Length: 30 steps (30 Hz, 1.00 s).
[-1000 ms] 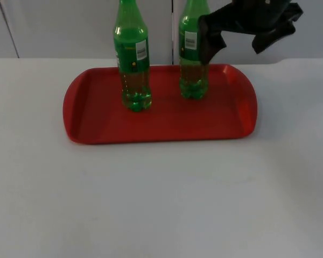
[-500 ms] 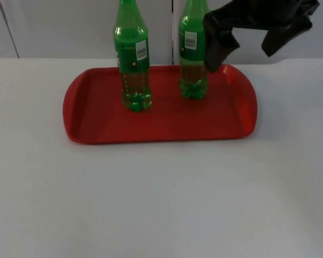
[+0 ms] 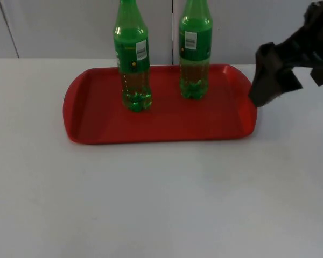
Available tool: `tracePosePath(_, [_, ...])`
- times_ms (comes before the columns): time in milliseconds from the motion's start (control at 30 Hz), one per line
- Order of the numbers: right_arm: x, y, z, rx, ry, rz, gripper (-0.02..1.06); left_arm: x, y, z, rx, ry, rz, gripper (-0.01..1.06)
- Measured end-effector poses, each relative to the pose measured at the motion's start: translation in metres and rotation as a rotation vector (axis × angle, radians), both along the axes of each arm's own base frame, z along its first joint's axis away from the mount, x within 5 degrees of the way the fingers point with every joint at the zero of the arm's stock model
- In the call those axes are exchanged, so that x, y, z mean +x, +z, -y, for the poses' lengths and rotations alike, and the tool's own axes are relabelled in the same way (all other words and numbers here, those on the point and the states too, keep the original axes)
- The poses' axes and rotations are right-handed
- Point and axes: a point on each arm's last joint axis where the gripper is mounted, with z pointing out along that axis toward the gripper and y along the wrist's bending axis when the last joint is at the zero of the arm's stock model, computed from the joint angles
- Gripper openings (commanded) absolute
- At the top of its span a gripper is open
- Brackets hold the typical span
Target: Place the bottle upright on the tray.
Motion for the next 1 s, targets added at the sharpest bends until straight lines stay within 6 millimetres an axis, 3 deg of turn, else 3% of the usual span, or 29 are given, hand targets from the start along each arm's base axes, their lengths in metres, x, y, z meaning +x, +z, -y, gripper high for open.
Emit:
tracePosePath(300, [-0.054, 0.025, 0.031, 0.053, -0.001, 0.093, 1.05, 0.000, 0.000, 0.000, 0.000, 0.000, 0.000, 1.05])
tracePosePath(667, [-0.133, 0.080, 0.077, 0.202, -0.003, 0.344, 1.05, 0.000, 0.000, 0.000, 0.000, 0.000, 0.000, 1.05])
tracePosePath(900, [-0.169, 0.090, 0.097, 0.261, 0.000, 0.446, 1.05, 0.000, 0.000, 0.000, 0.000, 0.000, 0.000, 1.05])
tracePosePath(1000, [-0.192, 0.084, 0.110, 0.283, 0.000, 0.484, 1.05, 0.000, 0.000, 0.000, 0.000, 0.000, 0.000, 1.05])
